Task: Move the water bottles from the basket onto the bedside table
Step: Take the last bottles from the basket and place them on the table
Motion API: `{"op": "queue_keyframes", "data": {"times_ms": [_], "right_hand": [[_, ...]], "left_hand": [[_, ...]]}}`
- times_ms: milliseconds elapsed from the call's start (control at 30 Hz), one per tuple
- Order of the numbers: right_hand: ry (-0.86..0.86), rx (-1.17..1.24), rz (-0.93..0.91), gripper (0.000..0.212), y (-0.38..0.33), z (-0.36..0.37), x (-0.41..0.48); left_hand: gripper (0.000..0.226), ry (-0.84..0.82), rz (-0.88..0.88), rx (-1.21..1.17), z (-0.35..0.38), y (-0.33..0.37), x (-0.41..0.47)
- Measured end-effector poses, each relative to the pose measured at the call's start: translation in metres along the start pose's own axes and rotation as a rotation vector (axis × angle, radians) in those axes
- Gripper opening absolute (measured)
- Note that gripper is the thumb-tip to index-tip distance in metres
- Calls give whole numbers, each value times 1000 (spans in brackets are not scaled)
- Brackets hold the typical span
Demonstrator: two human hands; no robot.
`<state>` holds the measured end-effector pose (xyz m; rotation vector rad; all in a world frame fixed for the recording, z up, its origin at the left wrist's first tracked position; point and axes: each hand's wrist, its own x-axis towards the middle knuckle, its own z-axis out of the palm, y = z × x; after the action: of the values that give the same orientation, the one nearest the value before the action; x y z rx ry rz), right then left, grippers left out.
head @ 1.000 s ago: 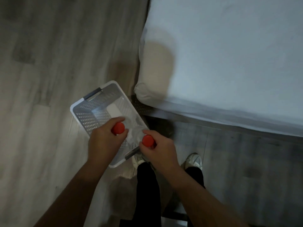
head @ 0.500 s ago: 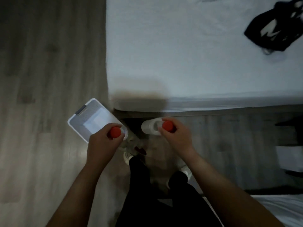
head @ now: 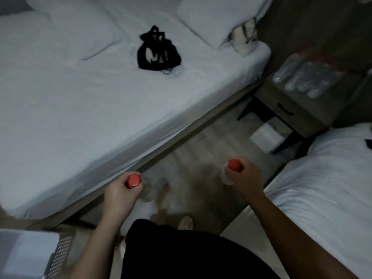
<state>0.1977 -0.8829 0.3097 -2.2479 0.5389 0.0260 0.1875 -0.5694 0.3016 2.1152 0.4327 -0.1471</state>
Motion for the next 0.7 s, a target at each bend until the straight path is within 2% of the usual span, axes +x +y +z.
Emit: {"op": "queue_keyframes", "data": {"times_ms": [167,333,533,700], "right_hand": [[260,113,139,17,45,-80,17],[406,254,274,17,76,-114,31],[444,270,403,14,102,-137,73],[435,240,461,20,117,-155,144]], "left_hand": [[25,-130,171,-78,76,91,28],[21,-250,317,28,138,159,59],[20,-415,363,137,210,213,105],[17,-572,413,170,273,262,162]]}}
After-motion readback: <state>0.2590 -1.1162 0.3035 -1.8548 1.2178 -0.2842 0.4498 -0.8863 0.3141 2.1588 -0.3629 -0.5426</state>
